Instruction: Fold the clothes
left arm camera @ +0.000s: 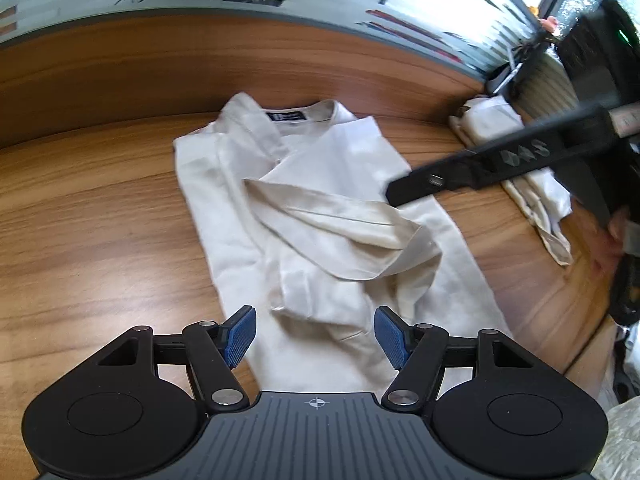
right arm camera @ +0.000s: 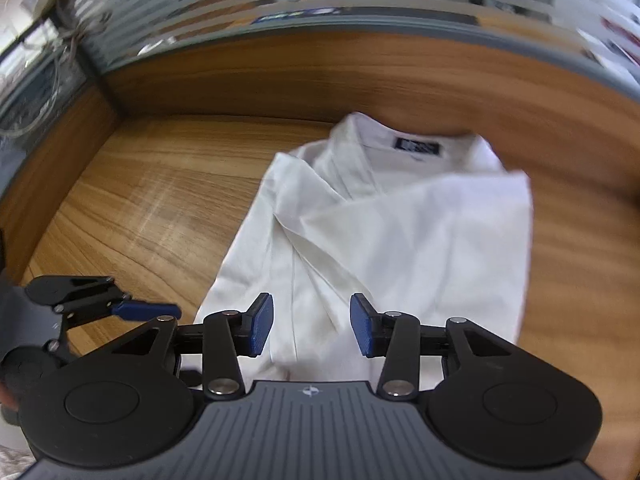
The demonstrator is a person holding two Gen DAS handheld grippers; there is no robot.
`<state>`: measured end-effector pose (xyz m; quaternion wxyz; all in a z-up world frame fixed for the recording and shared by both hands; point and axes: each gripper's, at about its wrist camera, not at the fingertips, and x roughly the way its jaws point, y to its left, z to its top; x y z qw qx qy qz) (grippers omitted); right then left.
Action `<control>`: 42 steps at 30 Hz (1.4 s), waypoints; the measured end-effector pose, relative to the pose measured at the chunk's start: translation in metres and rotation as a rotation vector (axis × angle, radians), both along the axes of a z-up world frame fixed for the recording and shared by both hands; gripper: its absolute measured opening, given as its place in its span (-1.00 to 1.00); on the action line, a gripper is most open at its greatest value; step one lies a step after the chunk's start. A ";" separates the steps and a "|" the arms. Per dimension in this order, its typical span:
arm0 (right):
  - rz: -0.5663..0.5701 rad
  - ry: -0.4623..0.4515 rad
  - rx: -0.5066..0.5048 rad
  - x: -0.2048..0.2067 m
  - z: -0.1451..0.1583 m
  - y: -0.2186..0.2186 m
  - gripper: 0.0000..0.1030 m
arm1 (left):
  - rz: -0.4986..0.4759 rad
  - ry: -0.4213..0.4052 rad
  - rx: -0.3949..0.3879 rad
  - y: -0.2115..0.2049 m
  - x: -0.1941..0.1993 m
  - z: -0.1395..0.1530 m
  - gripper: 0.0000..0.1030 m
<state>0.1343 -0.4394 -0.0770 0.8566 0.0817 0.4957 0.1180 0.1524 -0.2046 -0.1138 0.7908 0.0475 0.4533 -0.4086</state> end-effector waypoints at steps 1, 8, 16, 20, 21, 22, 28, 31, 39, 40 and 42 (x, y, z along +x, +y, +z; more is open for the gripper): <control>0.017 -0.004 -0.014 0.009 -0.003 0.007 -0.07 | 0.006 -0.003 0.006 0.001 0.000 -0.001 0.32; 0.056 -0.004 -0.063 0.065 -0.031 0.050 -0.07 | 0.033 -0.030 0.037 0.007 -0.003 0.001 0.34; 0.035 0.020 -0.125 0.089 -0.056 0.063 -0.95 | 0.059 -0.023 0.065 0.013 -0.007 -0.002 0.42; -0.018 -0.034 -0.103 0.072 -0.038 0.047 -0.97 | 0.079 -0.010 0.088 0.015 -0.007 -0.003 0.50; -0.037 -0.047 -0.094 0.066 -0.032 0.040 -0.97 | 0.086 -0.008 0.091 0.016 -0.007 -0.002 0.59; -0.060 -0.056 -0.086 0.059 -0.027 0.030 -0.97 | 0.094 -0.007 0.092 0.016 -0.008 -0.002 0.71; -0.229 -0.069 -0.060 0.005 -0.003 -0.024 -0.97 | 0.109 -0.019 0.114 0.014 -0.015 0.005 1.00; -0.307 -0.050 -0.065 -0.027 -0.001 -0.047 -0.97 | 0.085 -0.041 0.161 0.008 -0.021 0.006 1.00; -0.409 -0.019 -0.030 -0.085 -0.005 -0.073 -0.93 | -0.049 -0.053 0.207 -0.013 -0.045 0.001 1.00; -0.414 -0.022 -0.027 -0.090 -0.004 -0.073 -0.93 | -0.072 -0.058 0.213 -0.018 -0.050 0.000 1.00; -0.419 -0.025 -0.019 -0.097 -0.002 -0.073 -0.90 | -0.125 -0.073 0.205 -0.026 -0.062 -0.002 1.00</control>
